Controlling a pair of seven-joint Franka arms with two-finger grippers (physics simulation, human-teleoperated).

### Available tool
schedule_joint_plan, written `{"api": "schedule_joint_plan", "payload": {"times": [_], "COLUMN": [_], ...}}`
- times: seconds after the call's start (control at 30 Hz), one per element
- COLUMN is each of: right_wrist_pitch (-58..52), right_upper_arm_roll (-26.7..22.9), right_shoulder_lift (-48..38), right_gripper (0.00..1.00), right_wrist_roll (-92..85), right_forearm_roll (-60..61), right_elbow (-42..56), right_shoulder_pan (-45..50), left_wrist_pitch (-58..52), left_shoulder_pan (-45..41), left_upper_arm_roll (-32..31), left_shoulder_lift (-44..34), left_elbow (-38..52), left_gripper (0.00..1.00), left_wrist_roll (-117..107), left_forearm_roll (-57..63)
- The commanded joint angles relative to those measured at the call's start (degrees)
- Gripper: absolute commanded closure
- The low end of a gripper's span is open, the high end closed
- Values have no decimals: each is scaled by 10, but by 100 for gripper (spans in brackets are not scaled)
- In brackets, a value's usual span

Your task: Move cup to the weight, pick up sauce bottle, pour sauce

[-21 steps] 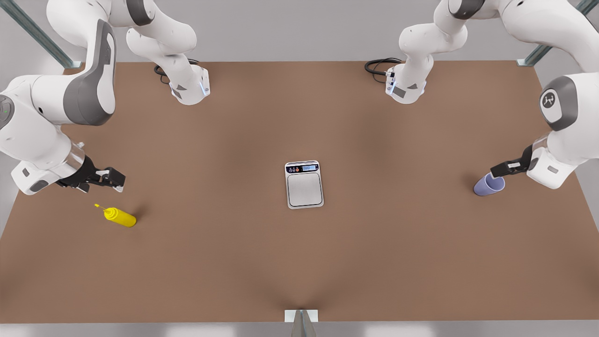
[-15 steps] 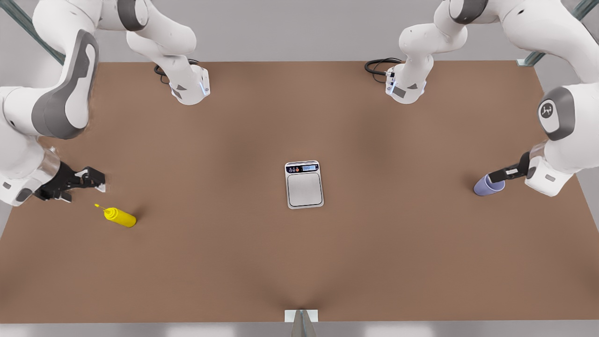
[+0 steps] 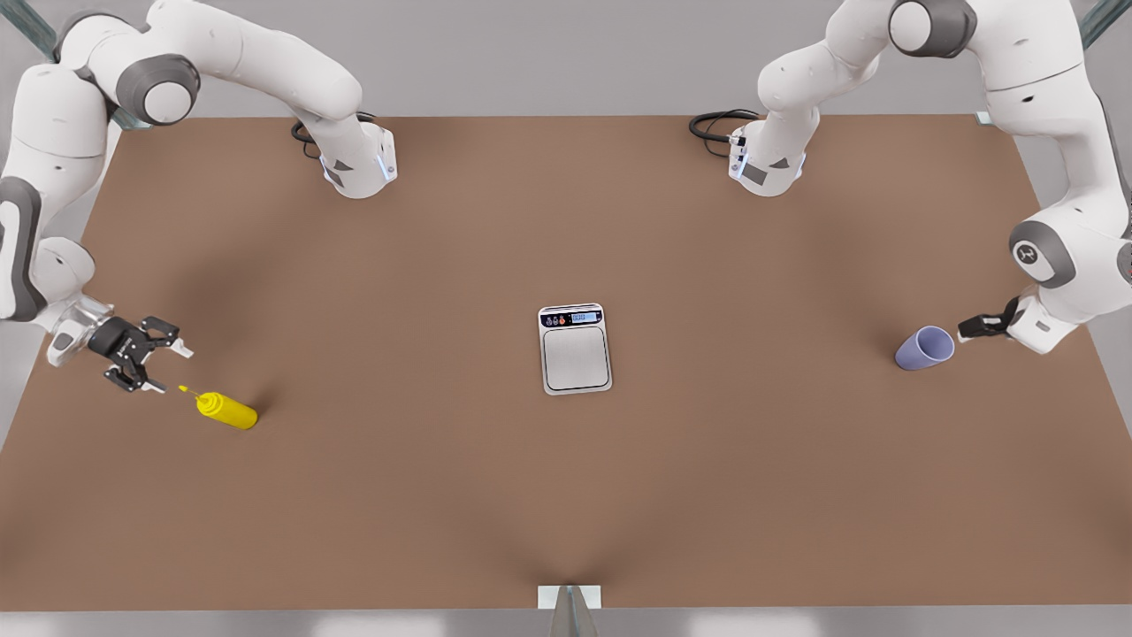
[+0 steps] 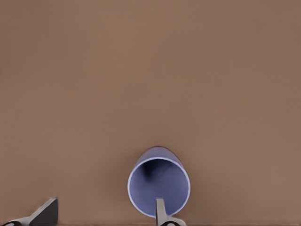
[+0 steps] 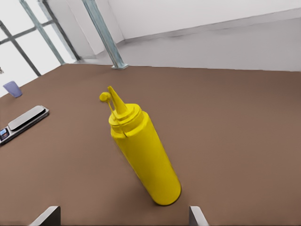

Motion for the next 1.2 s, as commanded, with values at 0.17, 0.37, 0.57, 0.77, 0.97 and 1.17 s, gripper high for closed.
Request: {"api": "schedule_joint_plan", "payload": {"times": [0.17,0.37,0.57,0.77,0.97,1.17], "right_wrist_pitch": [1,3,11,13,14,13], "right_upper_arm_roll": [0,17,30,35,36,36], "right_shoulder_lift": [56,89,89,111,119,120], "right_gripper": [0,0,0,0,0,28], "right_wrist_roll": [-77,-137,-189,-209,-206,-203], "right_forearm_roll": [55,79,79,106,109,104], "right_elbow": [15,32,40,53,68,67], "right_shoulder_pan": [0,14,26,39,61,62], "left_wrist_pitch": [5,5,9,23,29,20], "left_shoulder_pan": [8,15,15,14,14,14], "left_upper_arm_roll": [0,0,0,-1,-5,-5], "left_shoulder_lift": [34,61,89,116,126,123], "left_elbow": [-1,4,22,24,28,34], "left_gripper": [0,0,0,8,63,66], "left_wrist_roll": [-1,-1,-2,-8,-18,-19], "left_forearm_roll": [-3,-15,-24,-35,-34,-34]}}
